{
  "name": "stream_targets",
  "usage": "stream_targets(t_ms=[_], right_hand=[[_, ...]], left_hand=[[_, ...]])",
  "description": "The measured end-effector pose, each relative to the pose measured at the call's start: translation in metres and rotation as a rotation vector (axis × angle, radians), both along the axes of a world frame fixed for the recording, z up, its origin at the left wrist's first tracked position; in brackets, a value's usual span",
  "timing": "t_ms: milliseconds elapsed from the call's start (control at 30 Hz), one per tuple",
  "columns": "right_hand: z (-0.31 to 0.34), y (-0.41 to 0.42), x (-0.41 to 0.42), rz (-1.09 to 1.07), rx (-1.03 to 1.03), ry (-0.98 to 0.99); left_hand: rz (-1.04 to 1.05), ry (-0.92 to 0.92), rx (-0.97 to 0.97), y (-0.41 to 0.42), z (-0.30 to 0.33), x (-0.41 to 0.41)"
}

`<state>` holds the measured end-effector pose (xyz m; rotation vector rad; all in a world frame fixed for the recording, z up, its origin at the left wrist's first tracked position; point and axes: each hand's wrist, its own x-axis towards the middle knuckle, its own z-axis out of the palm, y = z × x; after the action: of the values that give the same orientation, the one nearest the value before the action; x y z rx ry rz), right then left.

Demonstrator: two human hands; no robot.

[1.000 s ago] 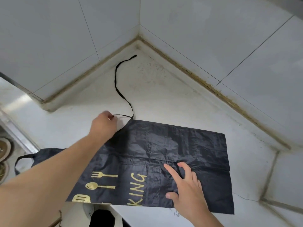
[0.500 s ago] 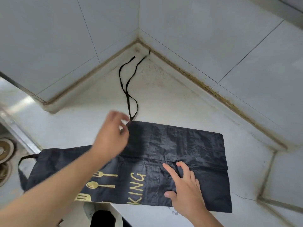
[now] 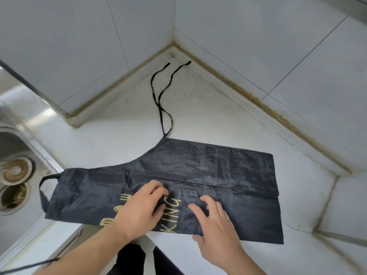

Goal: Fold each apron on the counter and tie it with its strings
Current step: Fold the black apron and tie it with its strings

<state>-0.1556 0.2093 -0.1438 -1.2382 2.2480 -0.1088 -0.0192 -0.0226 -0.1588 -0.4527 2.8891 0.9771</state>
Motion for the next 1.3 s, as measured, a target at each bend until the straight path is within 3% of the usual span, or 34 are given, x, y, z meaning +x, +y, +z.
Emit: stream_targets(t_ms=[200, 367, 533, 633, 867, 1100, 1167, 1300], right_hand=[[-0.015, 0.001, 0.014, 0.061, -0.052, 0.071], [-0.001, -0.008, 0.007, -0.050, -0.088, 0.098], [0.001, -0.012, 0.013, -0.009, 0.156, 0.108], [-0.002, -0.009, 0.012, -0.018, 0.152, 0.134], [0.002, 0.036, -0.054, -0.273, 0.229, 0.246], [0.019, 0.064, -0.105, -0.334, 0.288, 0.218], [0.021, 0.063, -0.112, -0.316, 0.300, 0.210], [0.022, 0.063, -0.126, -0.304, 0.334, 0.166]], left_hand=[[-0.102, -0.193, -0.017, 0.028, -0.001, 0.030], [-0.023, -0.196, -0.147, 0.020, -0.005, 0.036], [0.067, -0.101, -0.257, 0.002, -0.010, 0.036], [0.088, -0.091, -0.290, -0.011, -0.005, 0.035], [0.199, -0.332, -0.465, -0.091, 0.011, 0.055], [0.381, -0.586, -0.524, -0.138, 0.049, 0.055], [0.444, -0.530, -0.557, -0.147, 0.057, 0.053], [0.458, -0.198, -0.655, -0.150, 0.076, 0.053]])
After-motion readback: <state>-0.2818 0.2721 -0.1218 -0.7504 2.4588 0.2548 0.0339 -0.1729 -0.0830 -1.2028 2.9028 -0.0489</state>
